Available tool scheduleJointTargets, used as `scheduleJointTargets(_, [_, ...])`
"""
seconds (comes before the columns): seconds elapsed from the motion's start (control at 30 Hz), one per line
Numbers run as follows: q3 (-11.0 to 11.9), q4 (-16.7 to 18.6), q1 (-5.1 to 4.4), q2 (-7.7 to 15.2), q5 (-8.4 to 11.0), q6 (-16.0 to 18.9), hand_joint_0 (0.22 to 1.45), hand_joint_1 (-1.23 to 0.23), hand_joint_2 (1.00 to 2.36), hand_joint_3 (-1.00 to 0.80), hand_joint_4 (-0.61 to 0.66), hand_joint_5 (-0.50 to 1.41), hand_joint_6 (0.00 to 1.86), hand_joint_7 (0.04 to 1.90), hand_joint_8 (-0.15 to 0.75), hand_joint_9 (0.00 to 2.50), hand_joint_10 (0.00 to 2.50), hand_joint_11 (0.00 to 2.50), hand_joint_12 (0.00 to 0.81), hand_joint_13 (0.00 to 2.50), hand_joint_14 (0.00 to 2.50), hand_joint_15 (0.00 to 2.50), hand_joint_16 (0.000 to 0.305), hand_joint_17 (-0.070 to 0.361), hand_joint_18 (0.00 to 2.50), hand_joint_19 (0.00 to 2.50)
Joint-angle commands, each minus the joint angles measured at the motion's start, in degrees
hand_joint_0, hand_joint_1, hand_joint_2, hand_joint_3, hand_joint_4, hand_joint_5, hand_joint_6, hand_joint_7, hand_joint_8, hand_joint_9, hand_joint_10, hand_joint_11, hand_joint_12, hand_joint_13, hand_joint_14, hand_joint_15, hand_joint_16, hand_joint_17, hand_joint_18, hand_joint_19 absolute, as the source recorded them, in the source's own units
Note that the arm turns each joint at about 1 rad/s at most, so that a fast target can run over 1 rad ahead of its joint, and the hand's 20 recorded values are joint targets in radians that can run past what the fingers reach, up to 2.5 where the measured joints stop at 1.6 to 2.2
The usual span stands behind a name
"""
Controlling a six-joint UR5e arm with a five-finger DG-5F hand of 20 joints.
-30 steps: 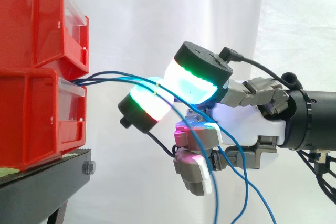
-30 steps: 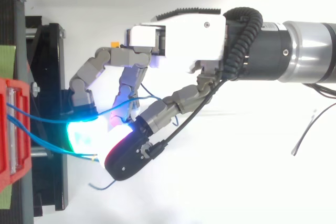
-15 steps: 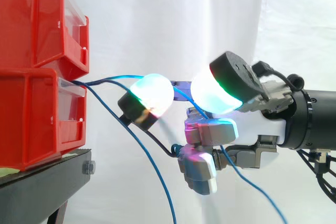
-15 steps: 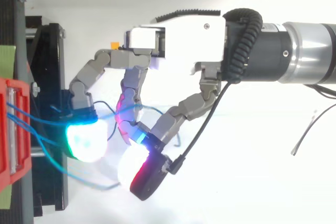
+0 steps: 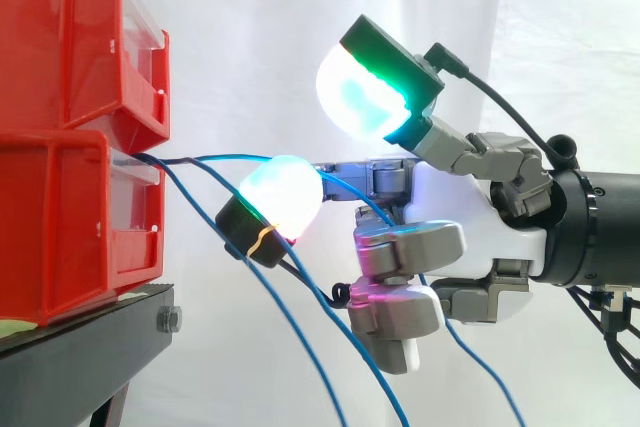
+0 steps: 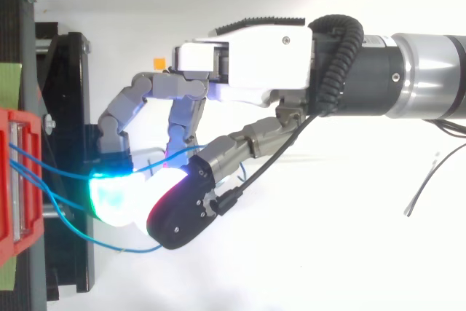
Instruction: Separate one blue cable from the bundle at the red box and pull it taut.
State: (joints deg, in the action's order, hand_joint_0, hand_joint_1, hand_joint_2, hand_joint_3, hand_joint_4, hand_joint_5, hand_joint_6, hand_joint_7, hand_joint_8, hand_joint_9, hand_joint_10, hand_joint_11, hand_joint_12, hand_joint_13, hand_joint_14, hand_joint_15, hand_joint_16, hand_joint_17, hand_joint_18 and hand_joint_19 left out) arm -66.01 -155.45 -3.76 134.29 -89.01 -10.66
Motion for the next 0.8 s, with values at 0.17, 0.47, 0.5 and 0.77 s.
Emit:
scheduleJointTargets(0.17, [0.0,0.0,-0.02,0.4,-0.02,0.0,0.43,-0.56,1.0,-0.5,0.17,-0.23,0.95,0.64,0.301,0.7,2.14,0.94,0.411,1.0,1.45,1.07,0.066,0.149,1.1,1.2])
scheduleJointTargets(0.47, [0.0,0.3,-0.2,0.4,0.24,0.0,0.43,-0.58,1.0,-0.5,0.2,-0.23,0.95,0.63,0.324,0.4,2.5,0.74,0.404,0.71,2.5,0.87,0.058,0.13,1.17,1.51])
scheduleJointTargets(0.5, [0.0,0.3,-0.2,0.4,0.24,-0.1,0.43,-0.58,1.0,-0.5,0.2,-0.23,0.95,0.63,0.329,0.4,2.5,0.75,0.404,0.7,2.5,0.88,0.057,0.129,1.18,1.43])
scheduleJointTargets(0.77, [0.0,0.4,0.33,0.4,-0.02,0.1,0.44,-0.55,1.0,-0.5,0.19,-0.23,0.97,0.6,0.35,0.41,2.5,0.93,0.429,0.81,2.5,0.95,0.062,0.14,1.07,0.97])
